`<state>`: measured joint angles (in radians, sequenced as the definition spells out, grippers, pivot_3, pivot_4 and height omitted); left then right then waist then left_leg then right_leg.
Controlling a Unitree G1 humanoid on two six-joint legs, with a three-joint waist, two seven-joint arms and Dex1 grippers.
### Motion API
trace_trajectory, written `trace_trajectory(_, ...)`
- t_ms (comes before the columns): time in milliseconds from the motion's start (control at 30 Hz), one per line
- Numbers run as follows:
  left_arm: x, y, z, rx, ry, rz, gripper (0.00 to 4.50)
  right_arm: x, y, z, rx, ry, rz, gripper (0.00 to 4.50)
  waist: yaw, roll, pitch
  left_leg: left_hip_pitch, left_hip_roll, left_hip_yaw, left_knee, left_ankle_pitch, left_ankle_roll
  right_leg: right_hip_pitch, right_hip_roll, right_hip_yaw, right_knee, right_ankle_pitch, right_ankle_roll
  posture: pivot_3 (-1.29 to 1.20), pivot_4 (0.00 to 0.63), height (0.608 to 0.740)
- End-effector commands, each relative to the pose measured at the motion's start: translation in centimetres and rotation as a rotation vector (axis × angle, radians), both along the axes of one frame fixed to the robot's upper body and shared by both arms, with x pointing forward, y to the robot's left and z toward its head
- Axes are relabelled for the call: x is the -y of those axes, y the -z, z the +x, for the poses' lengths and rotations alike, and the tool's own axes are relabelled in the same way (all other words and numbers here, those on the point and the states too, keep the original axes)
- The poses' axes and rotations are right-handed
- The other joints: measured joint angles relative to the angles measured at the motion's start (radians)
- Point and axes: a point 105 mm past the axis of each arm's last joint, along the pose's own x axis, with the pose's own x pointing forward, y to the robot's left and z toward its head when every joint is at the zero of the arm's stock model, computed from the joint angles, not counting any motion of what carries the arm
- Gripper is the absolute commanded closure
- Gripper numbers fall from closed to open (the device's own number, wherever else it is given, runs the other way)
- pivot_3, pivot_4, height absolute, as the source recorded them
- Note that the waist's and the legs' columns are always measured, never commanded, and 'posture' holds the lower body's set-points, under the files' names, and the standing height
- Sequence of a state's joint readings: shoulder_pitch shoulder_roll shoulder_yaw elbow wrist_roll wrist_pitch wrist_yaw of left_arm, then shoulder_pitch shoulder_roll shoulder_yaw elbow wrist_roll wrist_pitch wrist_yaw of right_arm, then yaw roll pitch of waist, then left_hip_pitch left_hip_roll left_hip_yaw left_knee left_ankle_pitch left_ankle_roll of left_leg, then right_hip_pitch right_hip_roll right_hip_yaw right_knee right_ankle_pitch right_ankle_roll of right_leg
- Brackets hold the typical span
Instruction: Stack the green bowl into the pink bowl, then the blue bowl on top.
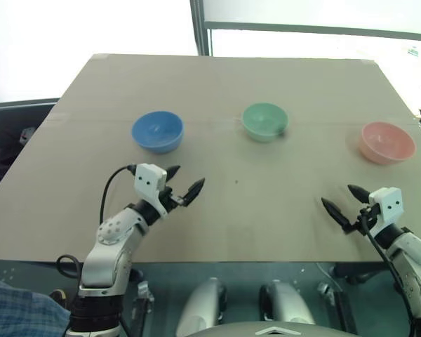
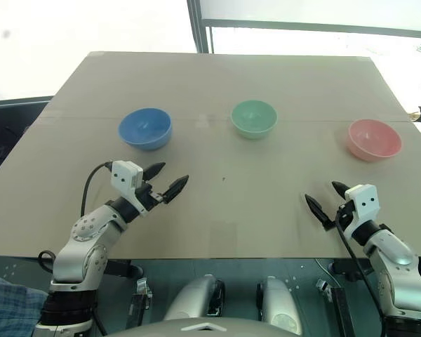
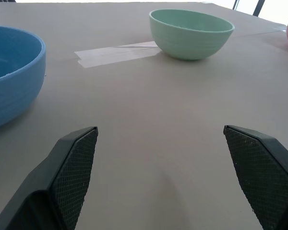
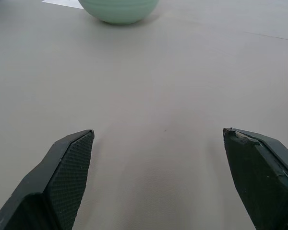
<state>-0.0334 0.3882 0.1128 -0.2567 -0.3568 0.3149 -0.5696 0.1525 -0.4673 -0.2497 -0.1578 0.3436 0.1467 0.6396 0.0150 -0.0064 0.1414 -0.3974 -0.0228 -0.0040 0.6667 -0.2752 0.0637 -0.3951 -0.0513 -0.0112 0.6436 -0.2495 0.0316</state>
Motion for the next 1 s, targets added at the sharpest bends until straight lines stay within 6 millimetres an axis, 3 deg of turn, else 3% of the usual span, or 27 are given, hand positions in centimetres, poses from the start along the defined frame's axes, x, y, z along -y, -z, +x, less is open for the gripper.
trace_trajectory(33,0.4,-1.6,-0.2,0.070,0.026,0.009,0.06,0.6,-1.2,0.0,0.056,0.008,-0.013,0.00,0.000,0.000,0.000,0.000,0.000,0.000,0.000,0.000,0.000,0.000,0.000,0.000,0.000,0.000,0.000,0.00,0.150,0.740)
trace_trajectory(633,1.1,-2.0,0.1,0.116,0.057,0.050,0.06,0.4,-0.6,0.4,0.042,0.020,-0.034,0.00,0.000,0.000,0.000,0.000,0.000,0.000,0.000,0.000,0.000,0.000,0.000,0.000,0.000,0.000,0.000,0.00,0.150,0.740)
trace_trajectory(1000,2.5,-3.6,-0.9,0.123,0.192,-0.028,0.06,1.0,-2.0,1.2,0.059,0.005,-0.103,0.00,0.000,0.000,0.000,0.000,0.000,0.000,0.000,0.000,0.000,0.000,0.000,0.000,0.000,0.000,0.000,0.00,0.150,0.740)
